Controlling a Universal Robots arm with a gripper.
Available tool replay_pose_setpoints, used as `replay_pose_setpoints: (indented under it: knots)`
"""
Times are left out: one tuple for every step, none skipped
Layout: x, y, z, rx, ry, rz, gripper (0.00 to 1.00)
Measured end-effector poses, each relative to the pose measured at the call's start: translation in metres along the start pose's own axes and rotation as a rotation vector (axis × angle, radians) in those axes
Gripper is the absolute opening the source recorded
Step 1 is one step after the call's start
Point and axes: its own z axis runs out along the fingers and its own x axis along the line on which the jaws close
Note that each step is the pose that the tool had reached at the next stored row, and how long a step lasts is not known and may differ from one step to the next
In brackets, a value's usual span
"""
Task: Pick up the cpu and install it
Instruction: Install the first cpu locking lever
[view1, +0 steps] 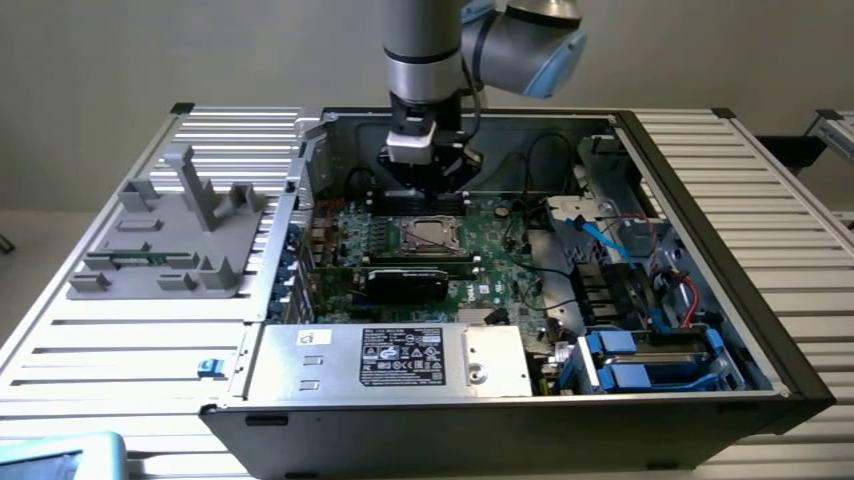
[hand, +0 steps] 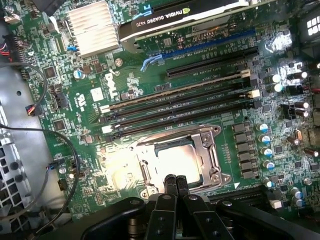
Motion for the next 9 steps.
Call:
replay_pose_setpoints:
  knots:
    - [-0.0004,0.0001,-0.0005,-0.0044,0.0001,-0.002,0.12]
    - [-0.0007,0.0002,-0.001,-0.008,-0.0003,-0.004,0.12]
    - [-0.001,0.0002,-0.0014,-0.0111,-0.001,-0.006,0.12]
    - [-0.0013,0.0003,-0.0018,-0.0141,-0.0015,-0.007,0.12]
    - [-0.0016,0.0003,-0.0022,-0.0173,-0.0023,-0.009,0.12]
    - [-0.0018,0.0004,-0.0028,-0.0201,-0.0032,-0.01,0.12]
    - [-0.0017,0.0003,-0.0036,-0.0217,-0.0049,-0.011,0.12]
    - [-0.0016,0.0002,-0.0049,-0.0226,-0.0081,-0.01,0.12]
    - [-0.0017,0.0002,-0.0055,-0.0233,-0.0107,-0.01,0.12]
